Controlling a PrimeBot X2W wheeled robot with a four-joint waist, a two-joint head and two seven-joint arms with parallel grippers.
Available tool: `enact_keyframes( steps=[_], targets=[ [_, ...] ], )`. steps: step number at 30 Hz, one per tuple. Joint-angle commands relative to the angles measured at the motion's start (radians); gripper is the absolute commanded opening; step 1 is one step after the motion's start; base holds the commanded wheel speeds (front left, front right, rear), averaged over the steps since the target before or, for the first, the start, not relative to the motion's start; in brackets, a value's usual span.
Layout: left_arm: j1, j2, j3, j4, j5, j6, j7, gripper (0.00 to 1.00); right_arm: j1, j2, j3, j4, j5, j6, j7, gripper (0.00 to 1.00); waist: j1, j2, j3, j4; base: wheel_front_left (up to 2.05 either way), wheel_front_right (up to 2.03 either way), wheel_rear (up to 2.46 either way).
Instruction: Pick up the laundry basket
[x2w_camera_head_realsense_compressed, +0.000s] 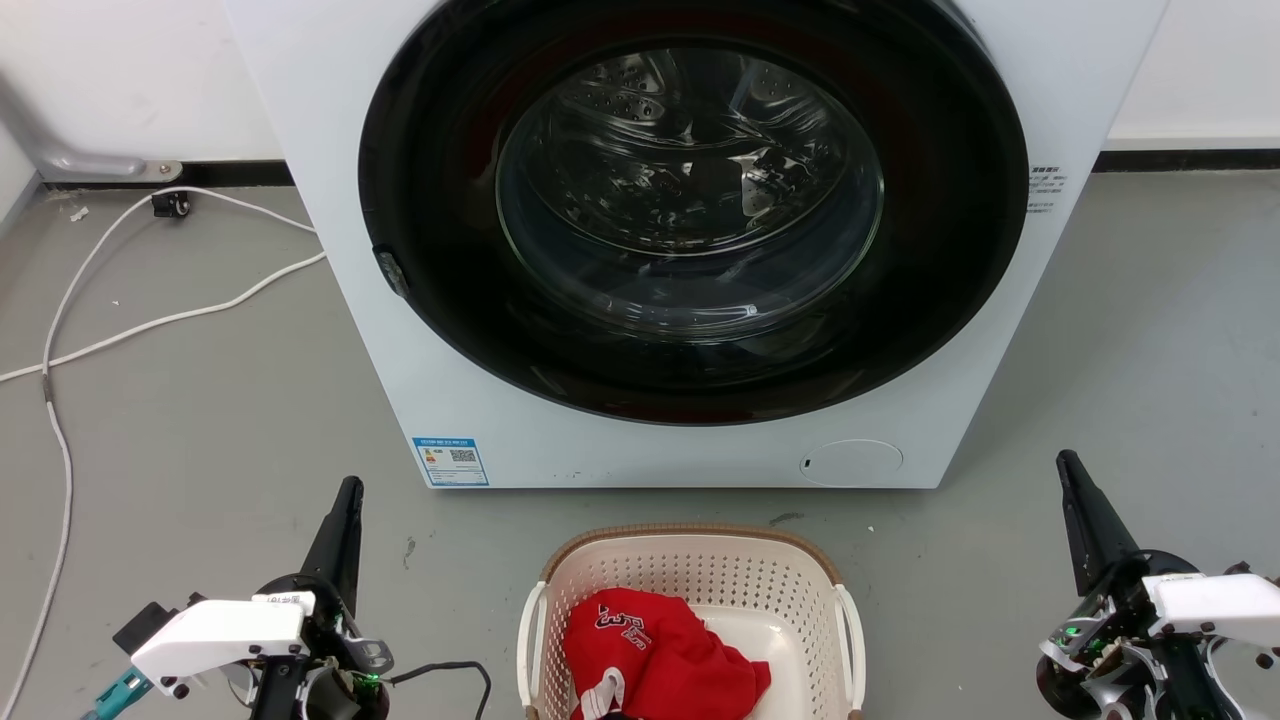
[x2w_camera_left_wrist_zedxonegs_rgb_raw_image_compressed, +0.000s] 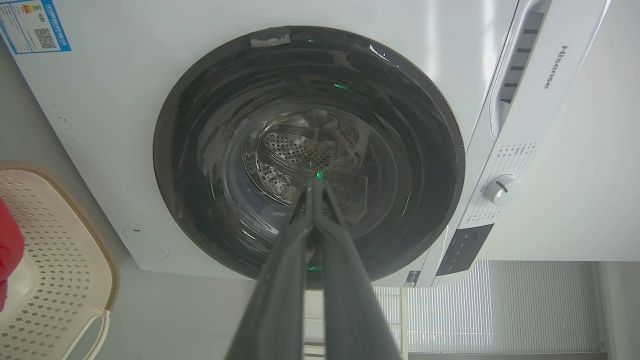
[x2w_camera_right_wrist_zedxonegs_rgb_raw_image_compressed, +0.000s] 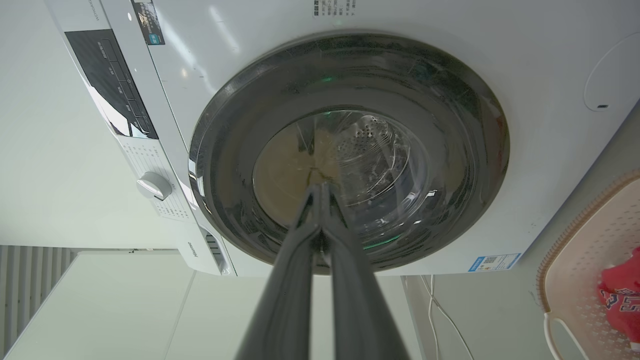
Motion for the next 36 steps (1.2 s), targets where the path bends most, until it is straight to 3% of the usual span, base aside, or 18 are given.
enact_keyframes(
  steps=[1,13,14,23,36],
  targets=[
    [-0.011,-0.001,0.003,0.001,0.006,-0.002,0.004,0.00,-0.011,0.004,-0.002,0.001,-0.004,0.000,0.002,0.00,0.0000,0.0000,0.000,0.000,0.00,0.00,0.00],
    [-0.011,-0.002,0.005,0.001,0.008,-0.002,0.004,0.00,-0.011,0.004,-0.003,0.001,-0.005,0.000,0.004,0.00,0.0000,0.0000,0.000,0.000,0.00,0.00,0.00],
    [0.002,-0.001,0.001,0.003,0.001,0.000,0.002,1.00,0.002,0.001,-0.001,0.002,-0.002,0.000,0.000,1.00,0.0000,0.0000,0.000,0.000,0.00,0.00,0.00],
    [0.037,-0.007,-0.010,0.005,0.024,0.000,-0.030,1.00,0.037,0.004,0.024,0.008,-0.032,0.000,-0.031,1.00,0.0000,0.0000,0.000,0.000,0.00,0.00,0.00],
    [0.058,-0.006,0.029,-0.019,0.121,0.000,-0.090,1.00,0.052,0.004,0.014,-0.024,-0.188,0.000,-0.092,1.00,0.0000,0.0000,-0.002,0.000,0.00,0.00,0.00]
  ],
)
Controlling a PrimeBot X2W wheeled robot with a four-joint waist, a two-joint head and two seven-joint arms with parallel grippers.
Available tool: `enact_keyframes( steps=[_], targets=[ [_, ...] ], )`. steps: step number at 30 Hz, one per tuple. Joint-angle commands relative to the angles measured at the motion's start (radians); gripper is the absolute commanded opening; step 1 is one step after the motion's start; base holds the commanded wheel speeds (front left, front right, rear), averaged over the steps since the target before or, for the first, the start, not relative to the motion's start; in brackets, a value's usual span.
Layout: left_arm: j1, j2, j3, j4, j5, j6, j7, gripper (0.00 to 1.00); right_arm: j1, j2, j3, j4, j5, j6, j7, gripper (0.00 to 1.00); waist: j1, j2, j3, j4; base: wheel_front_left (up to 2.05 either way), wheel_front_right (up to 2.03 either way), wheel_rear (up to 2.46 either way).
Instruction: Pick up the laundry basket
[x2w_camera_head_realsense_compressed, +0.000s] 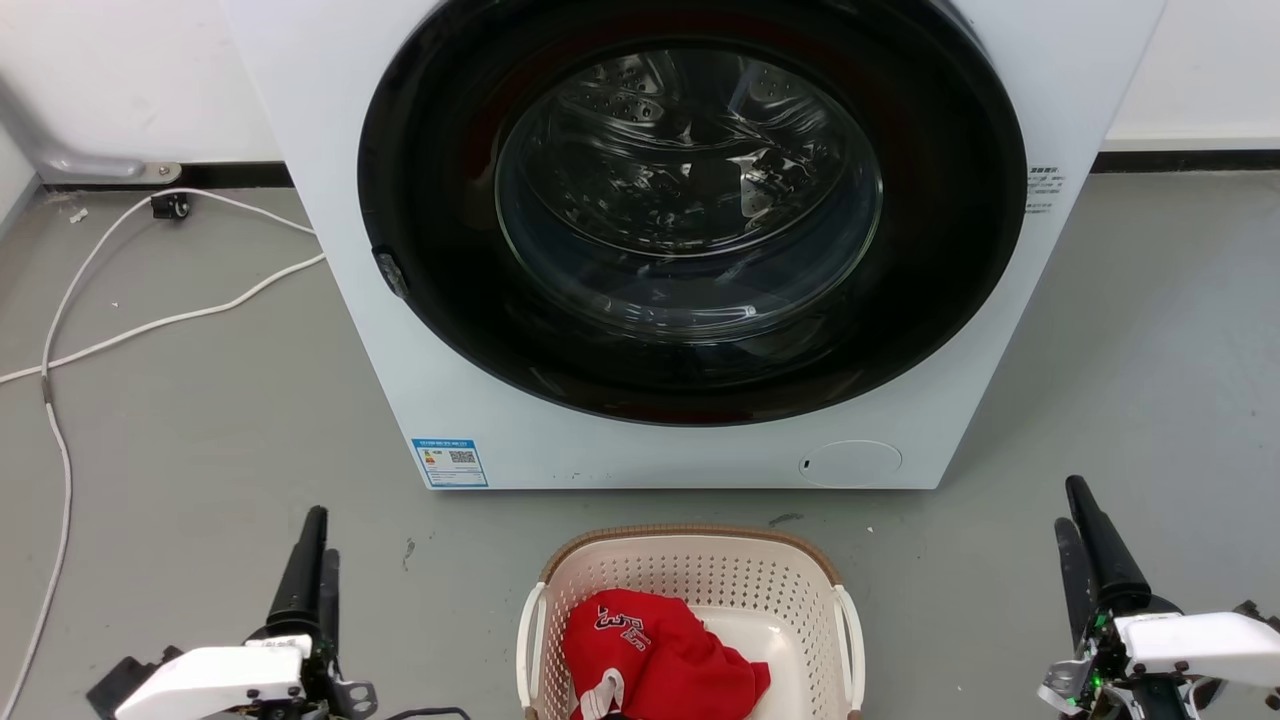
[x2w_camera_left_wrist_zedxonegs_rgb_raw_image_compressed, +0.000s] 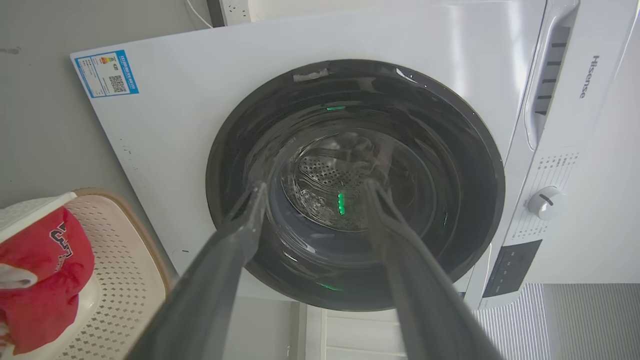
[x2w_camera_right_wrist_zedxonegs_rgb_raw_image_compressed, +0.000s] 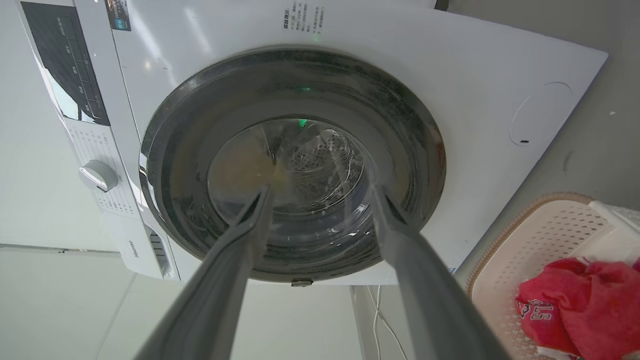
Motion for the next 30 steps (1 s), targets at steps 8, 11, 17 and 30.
enact_keyframes(
  steps=[8,11,17,30],
  targets=[
    [-0.007,0.003,0.057,-0.040,0.135,0.006,-0.037,1.00,-0.009,-0.003,-0.021,-0.050,-0.168,0.000,-0.037,1.00,0.0000,0.0000,-0.001,0.004,0.00,0.00,0.00],
    [-0.008,0.003,0.070,-0.057,0.180,0.020,-0.049,1.00,-0.011,-0.003,-0.020,-0.076,-0.250,0.000,-0.048,1.00,0.0000,0.0000,-0.001,0.005,0.00,0.00,0.00],
    [0.000,0.004,0.071,-0.133,0.302,0.041,-0.071,1.00,-0.009,-0.003,-0.013,-0.132,-0.448,0.000,-0.071,1.00,0.0000,0.0000,-0.001,0.007,0.00,0.00,0.00],
    [0.050,0.004,-0.019,-0.264,0.588,0.034,-0.115,1.00,0.011,-0.002,0.056,-0.237,-0.779,0.000,-0.115,1.00,0.0000,0.0000,-0.001,0.004,0.00,0.00,0.00]
  ],
)
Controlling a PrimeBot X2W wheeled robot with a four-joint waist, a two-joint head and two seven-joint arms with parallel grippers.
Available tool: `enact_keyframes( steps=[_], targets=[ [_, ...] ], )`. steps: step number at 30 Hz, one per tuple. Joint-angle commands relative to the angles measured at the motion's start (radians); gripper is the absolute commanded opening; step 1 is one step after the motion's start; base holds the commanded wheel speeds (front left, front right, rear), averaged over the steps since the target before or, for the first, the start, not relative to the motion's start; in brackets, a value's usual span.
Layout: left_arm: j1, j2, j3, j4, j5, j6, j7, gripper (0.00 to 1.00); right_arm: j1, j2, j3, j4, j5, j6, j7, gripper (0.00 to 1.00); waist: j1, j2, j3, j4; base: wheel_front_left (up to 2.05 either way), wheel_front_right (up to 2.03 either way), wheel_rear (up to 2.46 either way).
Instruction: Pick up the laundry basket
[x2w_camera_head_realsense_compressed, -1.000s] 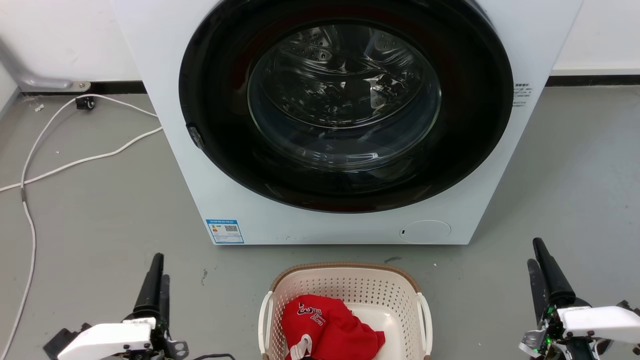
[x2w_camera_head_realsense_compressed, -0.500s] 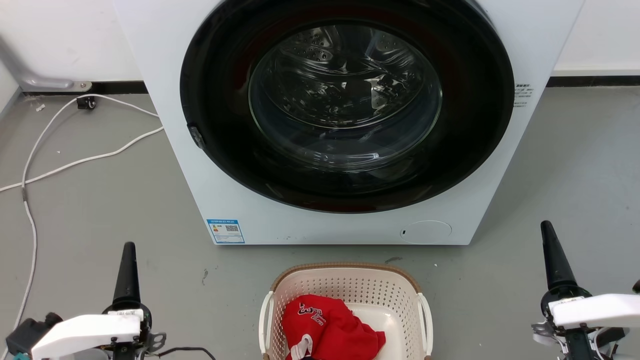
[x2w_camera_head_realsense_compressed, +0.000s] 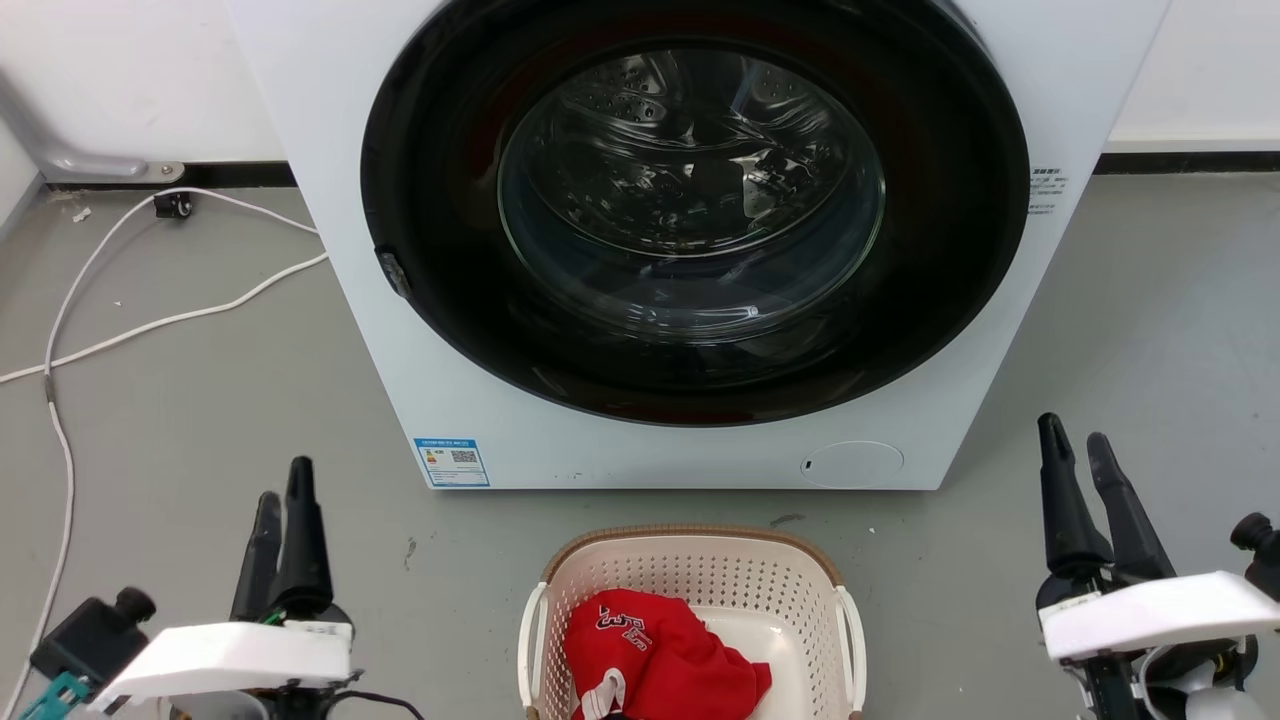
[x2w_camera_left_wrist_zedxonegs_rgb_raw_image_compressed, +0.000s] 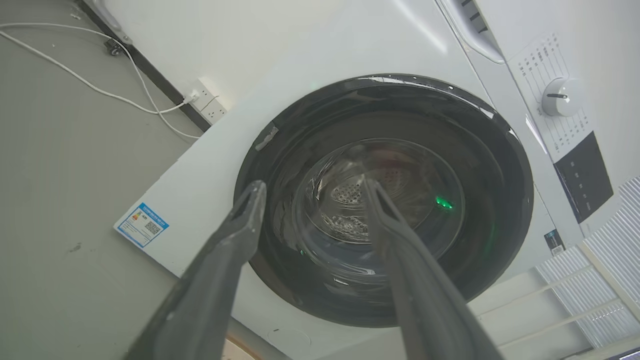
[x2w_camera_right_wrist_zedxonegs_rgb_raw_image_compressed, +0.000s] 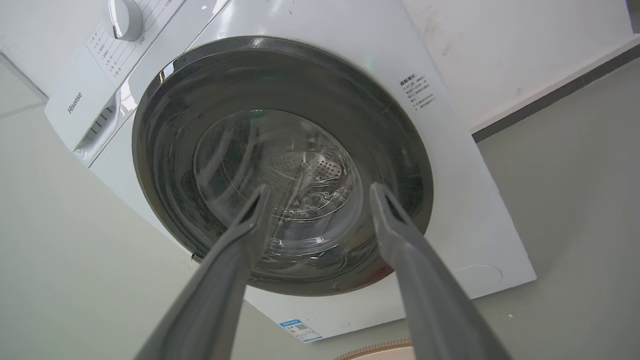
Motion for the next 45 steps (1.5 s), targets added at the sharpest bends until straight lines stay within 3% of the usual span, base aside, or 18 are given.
enact_keyframes(
  steps=[1,16,21,41,45],
  targets=[
    [-0.001,0.003,-0.010,-0.027,0.042,-0.005,-0.009,1.00,0.000,-0.003,0.005,-0.021,-0.037,0.000,-0.009,1.00,0.0000,-0.0001,0.000,0.000,0.00,0.00,0.00],
    [0.022,0.009,-0.155,-0.101,0.424,0.034,-0.058,1.00,0.023,-0.003,0.020,-0.013,-0.288,0.000,-0.059,1.00,0.0000,-0.0001,0.000,-0.008,0.00,0.00,0.00],
    [0.029,0.029,-0.203,-0.097,0.497,0.051,-0.072,1.00,0.029,-0.002,0.015,0.011,-0.353,0.000,-0.071,1.00,0.0000,-0.0001,0.000,-0.010,0.00,0.00,0.00],
    [0.039,0.123,-0.389,-0.062,0.715,0.221,-0.125,1.00,0.048,-0.002,0.043,0.029,-0.573,0.000,-0.125,1.00,0.0000,-0.0001,-0.004,-0.011,0.00,0.00,0.00],
    [0.042,0.128,-0.406,-0.059,0.742,0.230,-0.135,1.00,0.049,-0.002,0.047,0.029,-0.615,0.000,-0.136,1.00,0.0000,-0.0001,-0.005,-0.012,0.00,0.00,0.00]
  ],
)
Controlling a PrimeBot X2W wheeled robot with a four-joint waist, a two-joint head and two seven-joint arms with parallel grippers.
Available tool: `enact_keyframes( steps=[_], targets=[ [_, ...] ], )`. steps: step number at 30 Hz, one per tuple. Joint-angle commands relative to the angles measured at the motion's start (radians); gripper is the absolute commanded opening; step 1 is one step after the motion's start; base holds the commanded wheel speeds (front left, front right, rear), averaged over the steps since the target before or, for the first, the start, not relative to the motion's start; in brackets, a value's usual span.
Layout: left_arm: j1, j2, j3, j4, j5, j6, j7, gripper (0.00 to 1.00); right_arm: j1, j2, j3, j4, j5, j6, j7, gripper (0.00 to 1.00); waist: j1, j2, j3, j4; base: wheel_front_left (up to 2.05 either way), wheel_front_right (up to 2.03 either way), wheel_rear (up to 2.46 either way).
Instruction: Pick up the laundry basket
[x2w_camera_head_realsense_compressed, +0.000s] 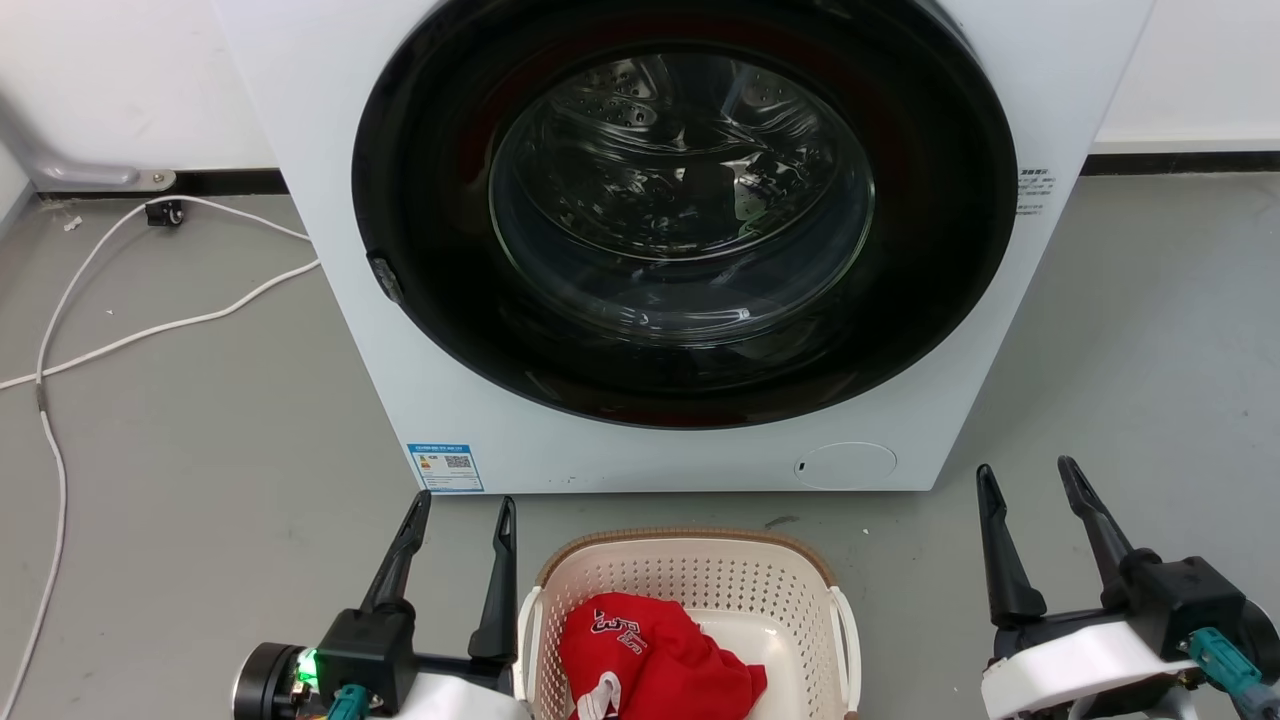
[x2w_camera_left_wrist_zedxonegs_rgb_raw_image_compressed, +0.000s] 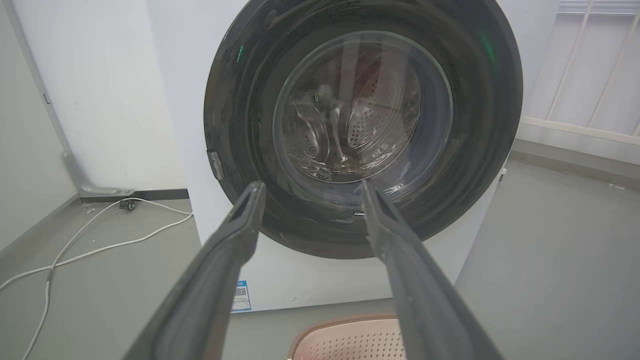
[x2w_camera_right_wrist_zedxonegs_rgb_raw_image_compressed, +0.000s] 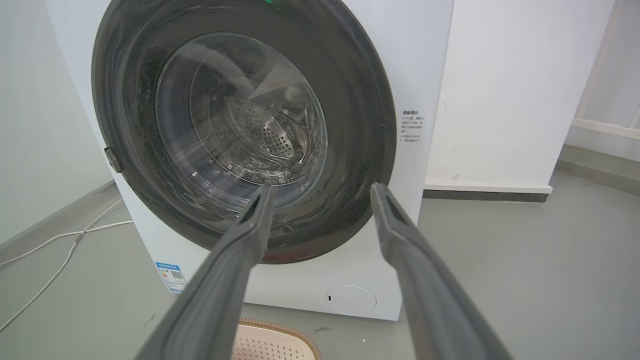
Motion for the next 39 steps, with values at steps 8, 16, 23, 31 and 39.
enact_keyframes(
  steps=[8,16,23,31,39],
  targets=[
    [0.024,-0.020,0.009,0.004,0.048,-0.015,-0.024,1.00,0.011,-0.002,0.012,-0.005,-0.060,0.000,-0.025,1.00,0.0000,0.0000,-0.001,-0.001,0.00,0.00,0.00],
    [0.042,-0.047,0.045,-0.004,0.109,-0.054,-0.039,1.00,0.016,-0.001,0.020,-0.001,-0.103,0.000,-0.040,1.00,0.0000,0.0000,-0.002,-0.002,0.00,0.00,0.00],
    [0.054,-0.064,0.058,-0.007,0.170,-0.081,-0.051,1.00,0.020,-0.001,0.027,-0.008,-0.152,0.000,-0.052,1.00,0.0000,0.0000,-0.002,-0.004,0.00,0.00,0.00],
    [0.058,-0.078,0.079,0.003,0.180,-0.104,-0.052,1.00,0.020,-0.001,0.029,-0.004,-0.148,0.000,-0.052,1.00,0.0000,0.0000,-0.002,-0.006,0.00,0.00,0.00],
    [0.056,-0.089,0.091,0.010,0.185,-0.120,-0.051,1.00,0.018,-0.001,0.029,0.000,-0.143,0.000,-0.052,1.00,0.0000,0.0000,0.002,-0.006,0.00,0.00,0.00]
  ],
)
